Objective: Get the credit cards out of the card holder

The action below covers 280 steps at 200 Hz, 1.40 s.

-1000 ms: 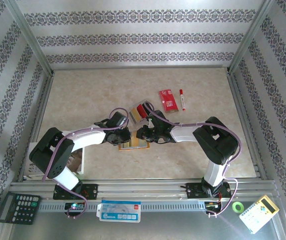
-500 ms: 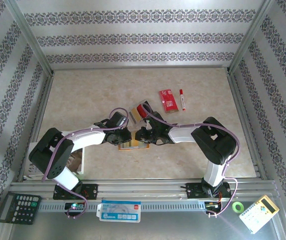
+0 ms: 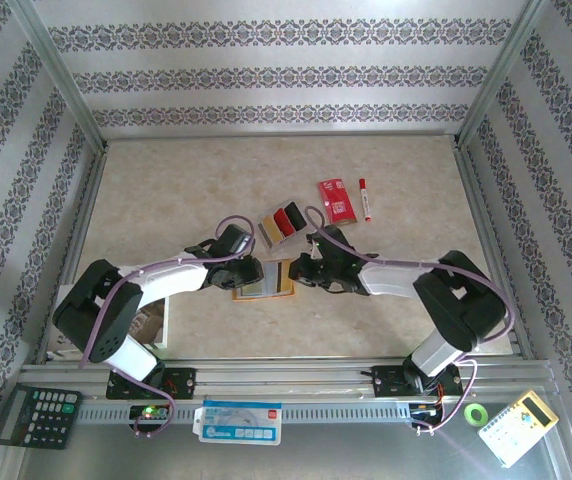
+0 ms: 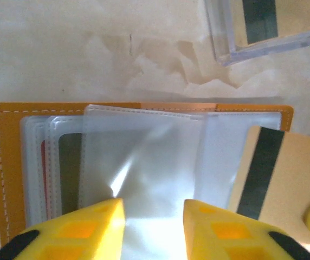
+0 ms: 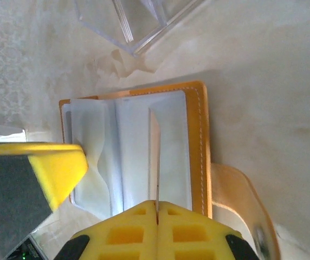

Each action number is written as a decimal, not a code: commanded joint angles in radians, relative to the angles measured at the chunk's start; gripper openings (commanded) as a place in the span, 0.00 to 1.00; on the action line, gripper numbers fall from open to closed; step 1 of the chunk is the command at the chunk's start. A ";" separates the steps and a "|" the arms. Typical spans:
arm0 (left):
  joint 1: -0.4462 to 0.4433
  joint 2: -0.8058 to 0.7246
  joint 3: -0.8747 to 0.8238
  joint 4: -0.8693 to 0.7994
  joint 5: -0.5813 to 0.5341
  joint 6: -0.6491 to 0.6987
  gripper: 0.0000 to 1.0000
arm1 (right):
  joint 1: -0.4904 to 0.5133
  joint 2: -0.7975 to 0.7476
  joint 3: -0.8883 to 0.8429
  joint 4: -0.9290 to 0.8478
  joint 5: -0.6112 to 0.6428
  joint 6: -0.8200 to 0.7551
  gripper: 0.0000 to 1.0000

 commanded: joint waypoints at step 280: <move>0.163 -0.219 0.074 0.757 0.501 -0.336 0.00 | -0.208 -0.157 0.120 0.673 -0.400 0.430 0.11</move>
